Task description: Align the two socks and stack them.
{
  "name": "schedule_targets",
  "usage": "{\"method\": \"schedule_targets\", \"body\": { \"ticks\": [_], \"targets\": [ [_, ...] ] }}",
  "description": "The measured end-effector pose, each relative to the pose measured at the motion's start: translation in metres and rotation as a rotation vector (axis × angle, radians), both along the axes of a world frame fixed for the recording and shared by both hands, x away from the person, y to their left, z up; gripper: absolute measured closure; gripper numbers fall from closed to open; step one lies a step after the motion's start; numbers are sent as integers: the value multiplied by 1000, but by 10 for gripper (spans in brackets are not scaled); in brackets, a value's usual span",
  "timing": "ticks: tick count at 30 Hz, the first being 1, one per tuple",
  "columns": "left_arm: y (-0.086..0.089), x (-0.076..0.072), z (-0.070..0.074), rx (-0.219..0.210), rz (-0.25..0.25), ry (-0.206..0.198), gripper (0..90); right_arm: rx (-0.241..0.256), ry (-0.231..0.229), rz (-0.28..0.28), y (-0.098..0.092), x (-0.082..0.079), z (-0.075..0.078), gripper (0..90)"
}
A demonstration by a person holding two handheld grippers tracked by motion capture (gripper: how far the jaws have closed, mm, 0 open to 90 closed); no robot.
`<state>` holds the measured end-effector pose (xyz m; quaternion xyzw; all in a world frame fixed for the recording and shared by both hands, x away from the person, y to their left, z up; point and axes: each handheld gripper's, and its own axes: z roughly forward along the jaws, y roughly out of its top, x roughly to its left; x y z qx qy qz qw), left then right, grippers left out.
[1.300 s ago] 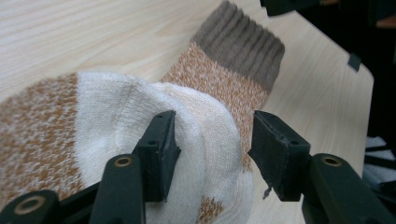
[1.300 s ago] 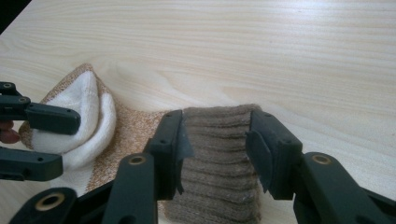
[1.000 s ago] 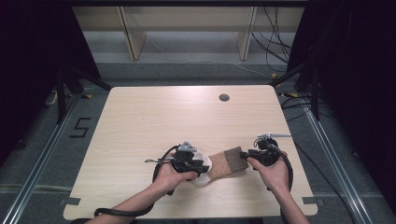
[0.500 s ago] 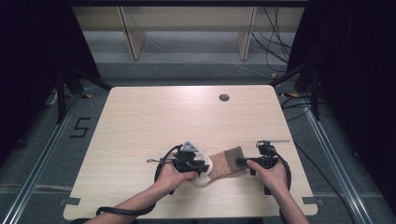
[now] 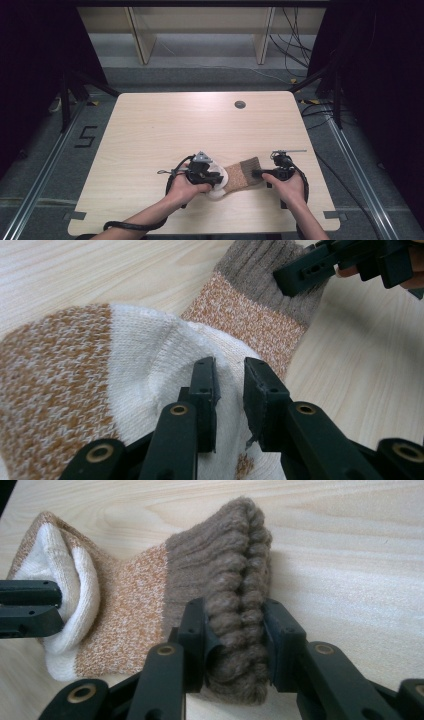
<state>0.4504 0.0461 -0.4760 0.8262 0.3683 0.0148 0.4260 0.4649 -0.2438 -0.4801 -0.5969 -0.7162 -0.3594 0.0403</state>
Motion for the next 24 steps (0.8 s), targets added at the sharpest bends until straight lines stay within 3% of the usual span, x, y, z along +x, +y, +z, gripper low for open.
{"method": "schedule_targets", "body": {
  "ticks": [3,5,6,8,9,10,12,13,17,21,24],
  "targets": [
    [0,0,0,-6,4,2,737,-19,5,-11,1,1,0,650],
    [0,-1,0,-7,5,-1,736,-28,-5,0,0,2,1,597],
    [1,0,0,-10,1,1,734,-32,1,-20,1,1,3,562],
    [1,0,1,-14,-8,3,712,-74,-35,-17,3,0,8,552],
    [1,0,2,-24,-11,7,691,-62,-45,-7,3,-1,10,549],
    [1,0,3,-27,-8,6,677,-93,-37,-10,5,-1,13,548],
    [1,1,4,-30,-3,-3,663,-82,-41,3,5,0,12,547],
    [2,1,5,-35,-8,-1,659,-107,-50,3,5,1,11,547],
    [4,0,6,-39,3,-7,655,-88,-22,1,6,1,8,546],
    [9,0,14,-81,16,-16,653,-115,-28,-6,6,1,8,544],
    [15,1,21,-85,45,-37,659,-91,-31,1,6,1,7,545]
  ]
}}
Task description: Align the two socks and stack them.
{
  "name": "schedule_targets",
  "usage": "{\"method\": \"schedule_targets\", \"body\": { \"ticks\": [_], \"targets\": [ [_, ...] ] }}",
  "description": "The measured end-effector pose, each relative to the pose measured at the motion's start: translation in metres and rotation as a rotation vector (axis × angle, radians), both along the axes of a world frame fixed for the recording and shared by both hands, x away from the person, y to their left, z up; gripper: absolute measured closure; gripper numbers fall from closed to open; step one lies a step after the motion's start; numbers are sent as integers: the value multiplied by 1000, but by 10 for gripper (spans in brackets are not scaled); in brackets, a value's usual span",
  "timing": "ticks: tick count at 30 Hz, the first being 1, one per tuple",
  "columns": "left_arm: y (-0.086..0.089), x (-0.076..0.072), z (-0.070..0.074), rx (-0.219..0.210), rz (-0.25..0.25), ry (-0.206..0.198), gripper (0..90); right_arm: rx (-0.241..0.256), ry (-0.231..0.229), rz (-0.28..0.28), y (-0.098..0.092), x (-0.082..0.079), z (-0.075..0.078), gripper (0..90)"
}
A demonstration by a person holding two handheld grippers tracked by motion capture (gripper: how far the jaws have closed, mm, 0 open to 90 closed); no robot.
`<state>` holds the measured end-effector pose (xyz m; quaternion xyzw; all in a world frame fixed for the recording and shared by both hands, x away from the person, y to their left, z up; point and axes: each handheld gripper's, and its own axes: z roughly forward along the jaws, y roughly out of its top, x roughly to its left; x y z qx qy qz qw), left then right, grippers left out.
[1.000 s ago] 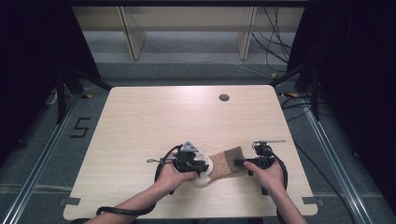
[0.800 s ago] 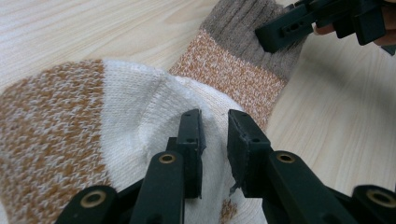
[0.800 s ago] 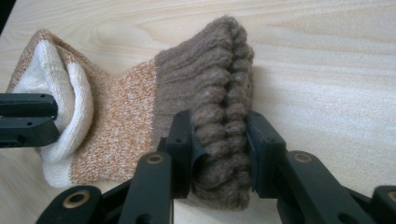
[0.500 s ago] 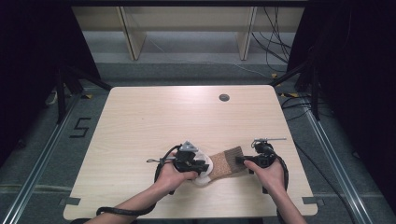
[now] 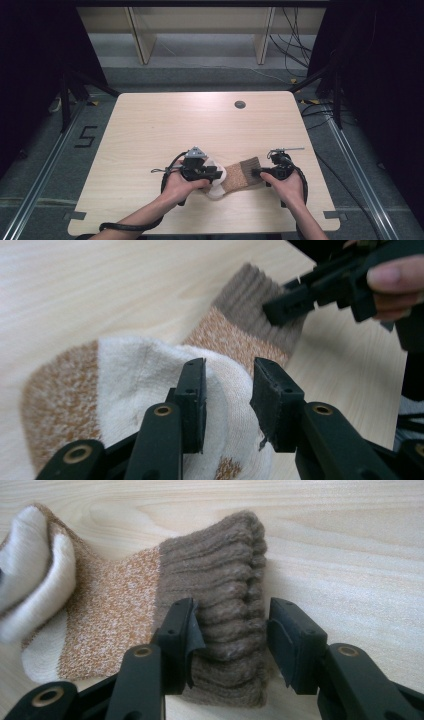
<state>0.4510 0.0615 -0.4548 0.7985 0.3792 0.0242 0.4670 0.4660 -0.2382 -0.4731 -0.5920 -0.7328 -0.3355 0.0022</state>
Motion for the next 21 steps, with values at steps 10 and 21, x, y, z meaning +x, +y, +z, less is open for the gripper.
{"method": "schedule_targets", "body": {
  "ticks": [10,21],
  "targets": [
    [1,2,-16,23,-15,63,691,-35,-154,-25,7,-2,22,567],
    [-5,-2,-19,49,-49,50,684,69,-81,163,67,9,33,581]
  ]
}}
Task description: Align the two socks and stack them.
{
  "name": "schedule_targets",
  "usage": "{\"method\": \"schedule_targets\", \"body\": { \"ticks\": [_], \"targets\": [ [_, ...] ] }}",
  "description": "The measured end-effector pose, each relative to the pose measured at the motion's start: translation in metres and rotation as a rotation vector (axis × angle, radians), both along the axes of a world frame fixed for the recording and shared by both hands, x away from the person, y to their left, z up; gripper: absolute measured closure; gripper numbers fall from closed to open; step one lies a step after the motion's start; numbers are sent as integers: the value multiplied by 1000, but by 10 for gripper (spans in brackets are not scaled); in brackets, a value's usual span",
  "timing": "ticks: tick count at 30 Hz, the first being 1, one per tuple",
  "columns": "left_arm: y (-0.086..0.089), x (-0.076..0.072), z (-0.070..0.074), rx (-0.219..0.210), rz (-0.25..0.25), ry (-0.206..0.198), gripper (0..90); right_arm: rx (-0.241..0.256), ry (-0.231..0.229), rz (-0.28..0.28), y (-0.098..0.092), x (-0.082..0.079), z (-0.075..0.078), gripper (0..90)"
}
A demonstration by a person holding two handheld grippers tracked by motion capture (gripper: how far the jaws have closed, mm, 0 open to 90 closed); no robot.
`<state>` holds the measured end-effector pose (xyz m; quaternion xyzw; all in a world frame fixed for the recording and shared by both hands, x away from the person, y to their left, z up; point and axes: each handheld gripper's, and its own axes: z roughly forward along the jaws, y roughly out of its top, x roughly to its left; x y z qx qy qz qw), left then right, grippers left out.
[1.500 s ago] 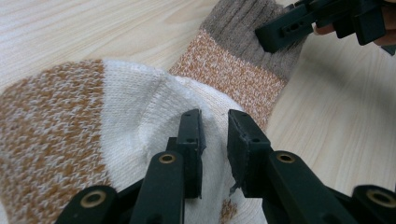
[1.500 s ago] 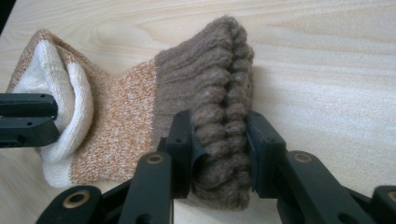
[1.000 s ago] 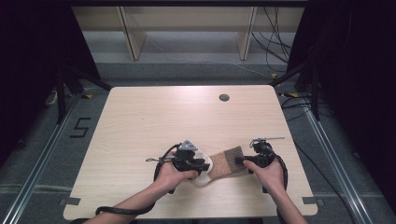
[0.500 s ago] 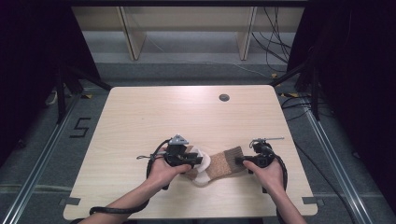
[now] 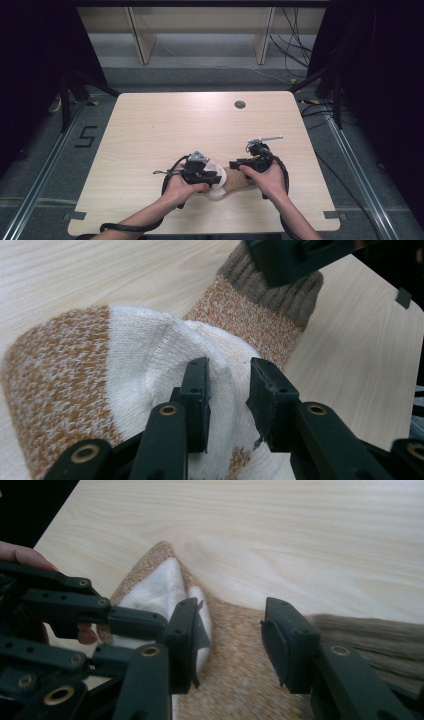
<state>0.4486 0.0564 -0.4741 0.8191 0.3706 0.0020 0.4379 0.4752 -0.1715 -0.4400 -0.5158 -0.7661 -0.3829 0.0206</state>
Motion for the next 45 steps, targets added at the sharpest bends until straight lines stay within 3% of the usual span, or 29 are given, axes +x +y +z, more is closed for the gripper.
{"method": "schedule_targets", "body": {
  "ticks": [1,2,3,6,7,9,11,12,13,14,15,20,22,23,25,28,31,35,36,37,38,39,41,42,43,45],
  "targets": [
    [0,-1,0,-1,-1,-3,681,9,19,7,4,2,-2,576],
    [-1,-1,0,1,0,-9,678,8,5,24,5,4,-5,574],
    [-1,-1,0,4,-6,-9,674,14,38,25,9,4,-5,571],
    [-1,-1,0,6,-10,-9,665,5,29,56,13,9,-11,557],
    [-1,-1,0,3,-16,-4,660,20,60,44,16,8,-10,556],
    [-1,-1,0,1,-15,-5,654,4,36,73,17,10,-14,557],
    [-2,-1,0,5,-13,-7,653,19,55,84,21,8,-16,559],
    [-2,-1,0,7,-15,-7,652,26,91,86,22,7,-15,562],
    [-2,-2,0,11,-9,-11,651,24,73,98,23,7,-17,563],
    [-2,-2,0,13,-9,-10,650,14,71,92,24,7,-18,568],
    [-2,-2,0,13,-8,-11,648,36,90,101,25,7,-18,574],
    [-2,-3,0,13,3,-9,635,14,72,116,25,7,-21,617],
    [-3,-4,0,21,2,-16,625,16,95,115,26,7,-21,636],
    [-3,-4,0,22,-2,-19,620,10,64,130,26,8,-23,649],
    [-3,-3,0,25,-6,-19,616,-5,49,126,27,7,-24,653],
    [-3,-4,0,26,-1,-21,615,-2,81,115,29,7,-23,627],
    [-3,-4,0,22,2,-19,614,3,58,134,29,10,-24,631],
    [-3,-4,0,22,0,-20,605,-22,55,136,33,9,-25,705],
    [-3,-4,0,21,0,-20,600,-57,50,121,35,7,-25,720],
    [-3,-4,0,22,-3,-23,597,-58,56,120,37,7,-24,735],
    [-3,-4,0,18,-8,-20,593,-57,22,147,37,7,-25,751],
    [-3,-4,0,17,-6,-22,588,-77,40,135,39,7,-25,768],
    [-3,-4,1,2,-7,-24,562,-86,6,151,40,6,-25,801],
    [-2,-4,3,-8,-14,-24,544,-95,-6,159,40,6,-25,816],
    [0,-4,7,-13,-12,-20,536,-118,17,138,42,4,-25,823],
    [6,-5,15,-32,-19,-30,523,-128,-3,155,41,4,-26,843]
  ]
}}
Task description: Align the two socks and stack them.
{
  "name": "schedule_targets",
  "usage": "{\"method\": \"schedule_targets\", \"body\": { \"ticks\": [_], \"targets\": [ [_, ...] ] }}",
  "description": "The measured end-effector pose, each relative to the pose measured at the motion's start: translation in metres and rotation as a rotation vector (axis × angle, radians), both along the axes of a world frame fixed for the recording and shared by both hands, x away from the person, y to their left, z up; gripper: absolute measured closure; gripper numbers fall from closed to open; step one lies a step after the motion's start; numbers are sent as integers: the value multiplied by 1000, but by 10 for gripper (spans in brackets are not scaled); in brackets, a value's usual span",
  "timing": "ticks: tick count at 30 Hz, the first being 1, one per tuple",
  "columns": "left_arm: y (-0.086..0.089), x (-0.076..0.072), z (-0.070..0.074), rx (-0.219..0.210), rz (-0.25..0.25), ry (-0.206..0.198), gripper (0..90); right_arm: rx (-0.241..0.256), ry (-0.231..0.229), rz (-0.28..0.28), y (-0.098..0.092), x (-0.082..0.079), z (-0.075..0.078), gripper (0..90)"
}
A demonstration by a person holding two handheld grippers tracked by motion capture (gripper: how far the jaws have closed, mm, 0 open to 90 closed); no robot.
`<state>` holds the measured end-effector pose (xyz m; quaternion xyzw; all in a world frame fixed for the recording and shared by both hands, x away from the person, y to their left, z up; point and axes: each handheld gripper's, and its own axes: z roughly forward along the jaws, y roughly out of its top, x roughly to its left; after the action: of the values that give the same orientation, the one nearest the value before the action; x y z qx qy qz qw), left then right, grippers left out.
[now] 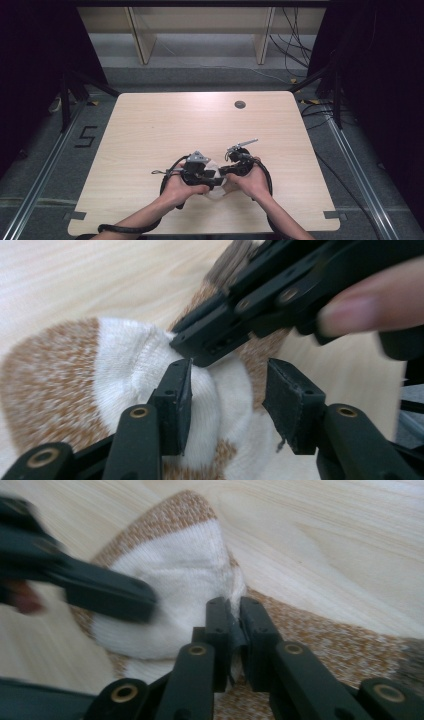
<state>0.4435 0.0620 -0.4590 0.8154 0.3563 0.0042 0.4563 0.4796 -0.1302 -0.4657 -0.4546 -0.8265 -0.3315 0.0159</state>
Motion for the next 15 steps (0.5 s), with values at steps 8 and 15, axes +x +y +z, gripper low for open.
{"method": "schedule_targets", "body": {
  "ticks": [8,15],
  "targets": [
    [47,20,23,-43,126,-19,667,-45,-55,12,1,-1,-2,852],
    [43,18,-9,40,107,37,765,-44,-43,2,1,-2,-3,851]
  ]
}}
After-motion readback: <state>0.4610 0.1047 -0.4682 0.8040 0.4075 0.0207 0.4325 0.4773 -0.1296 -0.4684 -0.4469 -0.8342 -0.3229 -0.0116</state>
